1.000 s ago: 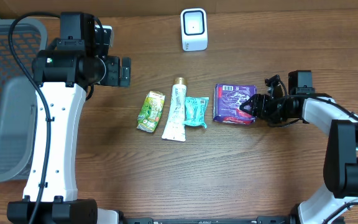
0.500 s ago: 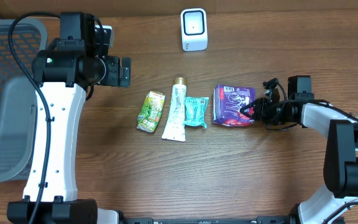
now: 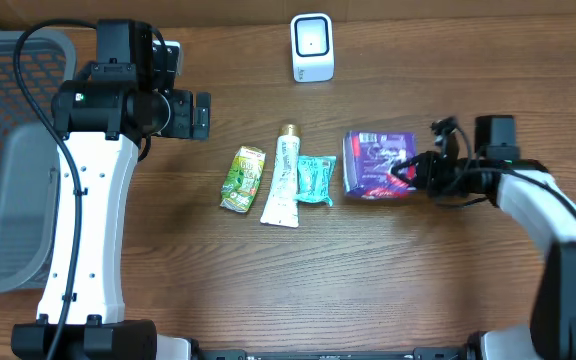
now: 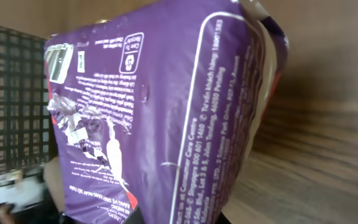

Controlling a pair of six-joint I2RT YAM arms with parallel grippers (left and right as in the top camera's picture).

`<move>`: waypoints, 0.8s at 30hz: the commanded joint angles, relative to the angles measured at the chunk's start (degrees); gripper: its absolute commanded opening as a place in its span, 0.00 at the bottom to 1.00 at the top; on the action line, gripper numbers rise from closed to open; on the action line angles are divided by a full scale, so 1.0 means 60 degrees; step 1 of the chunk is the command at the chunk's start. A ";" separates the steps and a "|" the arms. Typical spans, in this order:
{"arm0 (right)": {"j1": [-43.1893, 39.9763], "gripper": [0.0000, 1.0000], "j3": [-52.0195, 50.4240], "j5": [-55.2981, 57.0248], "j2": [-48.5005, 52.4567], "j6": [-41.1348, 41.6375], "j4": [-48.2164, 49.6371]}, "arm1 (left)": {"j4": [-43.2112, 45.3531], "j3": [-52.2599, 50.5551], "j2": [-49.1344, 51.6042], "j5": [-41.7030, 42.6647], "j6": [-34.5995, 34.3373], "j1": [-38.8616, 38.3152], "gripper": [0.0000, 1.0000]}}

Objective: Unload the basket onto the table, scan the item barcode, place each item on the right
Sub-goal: 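Lift the purple packet and carry it up toward the scanner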

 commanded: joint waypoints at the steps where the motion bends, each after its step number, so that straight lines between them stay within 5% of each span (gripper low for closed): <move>1: 0.0025 0.04 0.0346 0.0565 -0.1541 -0.0051 -0.0219 | 0.0004 0.0208 -0.0047 0.0106 0.0219 -0.0011 1.00; 14: 0.0025 0.04 0.0346 0.1523 -0.5508 -0.0084 -0.1286 | 0.0004 0.0208 -0.0047 0.0106 0.0219 -0.0011 1.00; 24: 0.0025 0.04 0.0346 0.1825 -0.5967 -0.0084 -0.1847 | 0.0004 0.0208 -0.0047 0.0106 0.0219 -0.0011 1.00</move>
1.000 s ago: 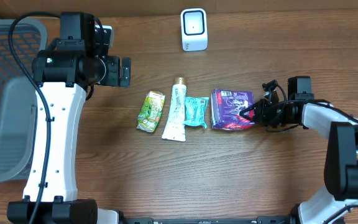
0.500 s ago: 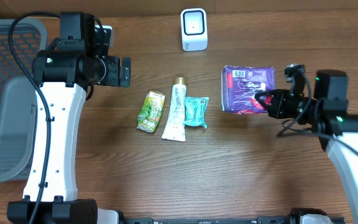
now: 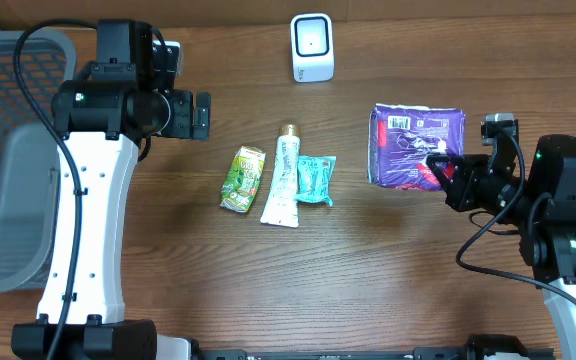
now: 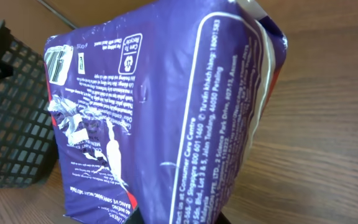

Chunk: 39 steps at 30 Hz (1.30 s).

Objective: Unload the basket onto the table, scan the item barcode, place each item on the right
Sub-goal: 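Lift the purple packet and carry it up toward the scanner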

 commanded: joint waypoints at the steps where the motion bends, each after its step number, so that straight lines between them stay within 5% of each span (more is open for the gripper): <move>1: 0.0025 0.04 0.0266 0.0076 -0.0127 -0.0044 0.0069 | 0.0004 0.0208 -0.0047 0.0102 0.0219 -0.0011 1.00; 39: 0.0025 0.04 0.0262 0.1191 -0.0098 -0.0120 0.0189 | 0.0004 0.0208 -0.0047 0.0102 0.0219 -0.0011 1.00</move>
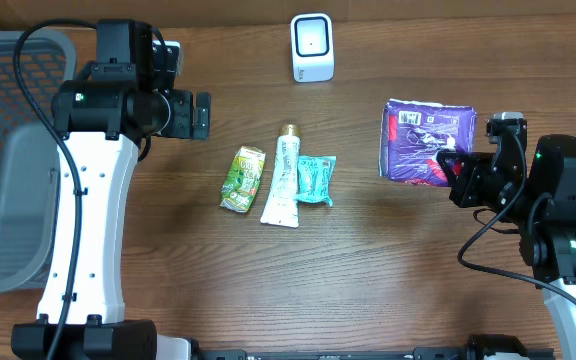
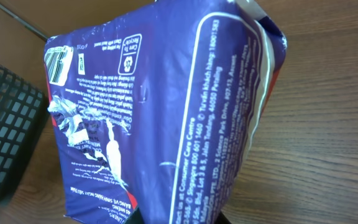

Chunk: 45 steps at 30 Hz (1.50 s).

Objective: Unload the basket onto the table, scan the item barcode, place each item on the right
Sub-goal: 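Lift the purple packet and carry it up toward the scanner, then hold the purple packet's barcode in front of the white scanner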

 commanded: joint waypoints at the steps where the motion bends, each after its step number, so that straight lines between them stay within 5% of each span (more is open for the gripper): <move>1: 0.0025 0.04 0.0262 0.0036 -0.0098 -0.0109 0.0164 | 0.0004 0.0208 -0.0047 0.0106 0.0222 -0.0011 1.00; 15: 0.0109 0.04 0.0412 0.0605 -0.0084 -0.0342 0.1413 | 0.0004 0.0208 -0.0047 0.0106 0.0222 -0.0011 1.00; 26: 0.3005 0.04 0.3107 0.8123 0.2390 -0.1665 0.1577 | 0.0004 0.0208 -0.0047 0.0106 0.0222 -0.0011 1.00; 34: 0.5071 0.04 0.3916 1.2998 0.6091 -0.7876 0.6823 | 0.0004 0.0208 -0.0047 0.0106 0.0222 -0.0011 1.00; 39: 0.5304 0.04 0.3920 1.3060 0.8051 -1.1908 1.1431 | 0.0004 0.0208 -0.0047 0.0106 0.0222 -0.0011 1.00; 43: 0.5206 0.04 0.4149 1.2688 0.9460 -1.3606 1.4415 | 0.0004 0.0208 -0.0047 0.0106 0.0222 -0.0011 1.00; 45: 0.5115 0.04 0.4630 1.2575 1.0109 -1.4021 1.4535 | 0.0000 0.0208 -0.0047 0.0106 0.0222 -0.0011 0.99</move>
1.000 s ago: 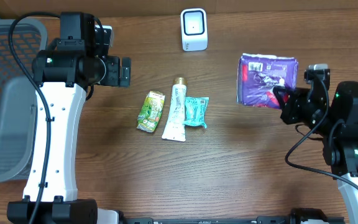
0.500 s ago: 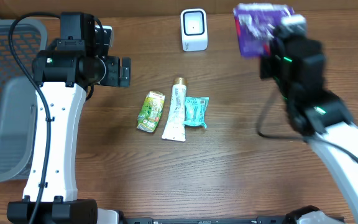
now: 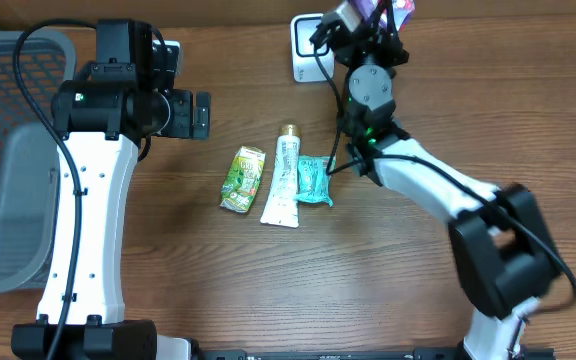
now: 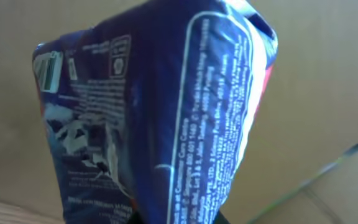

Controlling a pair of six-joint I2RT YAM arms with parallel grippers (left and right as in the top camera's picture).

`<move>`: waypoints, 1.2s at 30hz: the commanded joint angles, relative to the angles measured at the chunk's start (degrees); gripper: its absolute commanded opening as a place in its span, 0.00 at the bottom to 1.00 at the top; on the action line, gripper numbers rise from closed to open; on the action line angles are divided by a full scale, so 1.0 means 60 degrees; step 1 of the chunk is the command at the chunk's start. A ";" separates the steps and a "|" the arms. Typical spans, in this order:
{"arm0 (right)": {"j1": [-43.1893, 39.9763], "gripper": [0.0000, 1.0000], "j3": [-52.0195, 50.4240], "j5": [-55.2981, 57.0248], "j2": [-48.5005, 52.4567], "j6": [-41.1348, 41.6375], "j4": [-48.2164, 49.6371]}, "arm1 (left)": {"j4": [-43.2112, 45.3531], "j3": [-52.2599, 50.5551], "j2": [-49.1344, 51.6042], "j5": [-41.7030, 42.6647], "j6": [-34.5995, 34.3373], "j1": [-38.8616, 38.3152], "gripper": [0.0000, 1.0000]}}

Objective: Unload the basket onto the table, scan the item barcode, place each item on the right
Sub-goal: 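Hold the purple packet's barcode in front of the white scanner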

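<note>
My right gripper (image 3: 360, 22) is shut on a purple pack (image 4: 154, 112) printed with white text, which fills the right wrist view against a plain tan background. In the overhead view only a sliver of the pack (image 3: 380, 6) shows at the top edge. It is held just right of the white scanner (image 3: 304, 60), which the wrist partly covers. The dark fingers (image 4: 135, 219) show only at the pack's lower end. My left gripper (image 3: 199, 115) hangs over the table at upper left with nothing in it.
A green sachet (image 3: 242, 179), a white tube (image 3: 284, 178) and a teal sachet (image 3: 316, 180) lie side by side mid-table. A grey mesh basket (image 3: 8, 150) stands at the left edge. My right arm reaches across the table's right half toward the back.
My right gripper, with the purple pack, has moved from the right side of the table to the back centre beside the scanner. The pack now faces a tan surface. The left arm is unchanged.
The right gripper was shut on the purple pack low over the table beside the teal sachet. Then the pack was held raised farther right, then a little farther right and back. Now it is up at the scanner at the back.
</note>
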 commanded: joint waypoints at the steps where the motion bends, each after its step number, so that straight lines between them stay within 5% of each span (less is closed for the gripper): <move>1: -0.0211 0.04 0.1100 0.0066 0.1042 -0.2069 0.0080 | 0.0004 0.0189 -0.0047 0.0102 0.0219 -0.0011 1.00; 9: -0.0372 0.04 0.3646 -0.0576 0.3031 -0.2801 -0.0732 | 0.0004 0.0189 -0.0047 0.0102 0.0219 -0.0011 1.00; 13: -0.0372 0.04 0.3687 -0.1778 0.3140 -0.4579 -0.2911 | 0.0004 0.0189 -0.0047 0.0102 0.0219 -0.0011 1.00; 36: -0.0328 0.04 0.3687 -0.2310 0.3286 -0.5246 -0.2095 | 0.0004 0.0189 -0.0047 0.0102 0.0219 -0.0011 1.00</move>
